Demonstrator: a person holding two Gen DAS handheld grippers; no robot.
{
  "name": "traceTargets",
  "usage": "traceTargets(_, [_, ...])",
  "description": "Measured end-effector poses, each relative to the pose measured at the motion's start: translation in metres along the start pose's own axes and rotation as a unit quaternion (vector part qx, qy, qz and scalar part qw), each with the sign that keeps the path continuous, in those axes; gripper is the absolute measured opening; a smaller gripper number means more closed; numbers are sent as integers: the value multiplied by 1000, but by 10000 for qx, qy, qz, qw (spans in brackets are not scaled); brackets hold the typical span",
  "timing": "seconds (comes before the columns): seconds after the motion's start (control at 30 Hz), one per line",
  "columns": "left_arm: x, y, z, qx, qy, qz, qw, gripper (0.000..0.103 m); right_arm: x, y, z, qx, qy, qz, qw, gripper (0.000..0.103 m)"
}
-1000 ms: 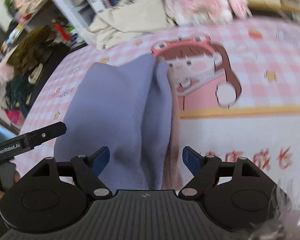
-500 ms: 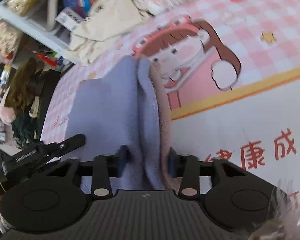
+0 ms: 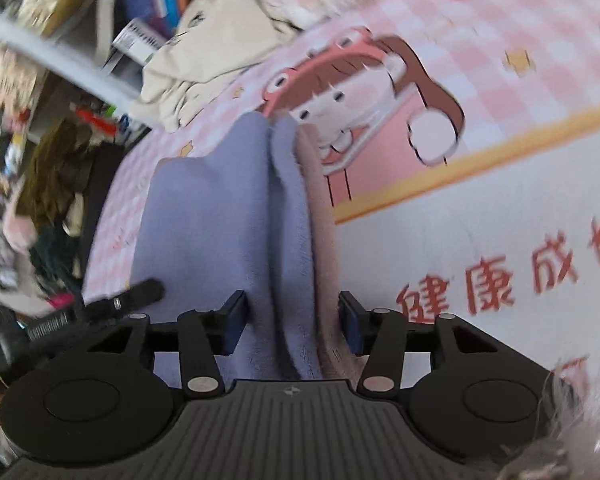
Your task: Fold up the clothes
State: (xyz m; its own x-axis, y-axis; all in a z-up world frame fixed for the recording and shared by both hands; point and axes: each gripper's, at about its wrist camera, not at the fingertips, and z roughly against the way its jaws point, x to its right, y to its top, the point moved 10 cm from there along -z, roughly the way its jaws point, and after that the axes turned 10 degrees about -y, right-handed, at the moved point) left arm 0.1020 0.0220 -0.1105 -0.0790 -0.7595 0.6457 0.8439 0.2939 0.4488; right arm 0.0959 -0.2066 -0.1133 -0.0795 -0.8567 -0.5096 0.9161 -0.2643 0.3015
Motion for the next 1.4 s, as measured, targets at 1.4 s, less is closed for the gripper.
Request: traceTargets(1.4, [98, -29, 9, 807, 172, -352, 9960, 40, 5, 17, 82, 1026, 467, 2090, 9714, 26])
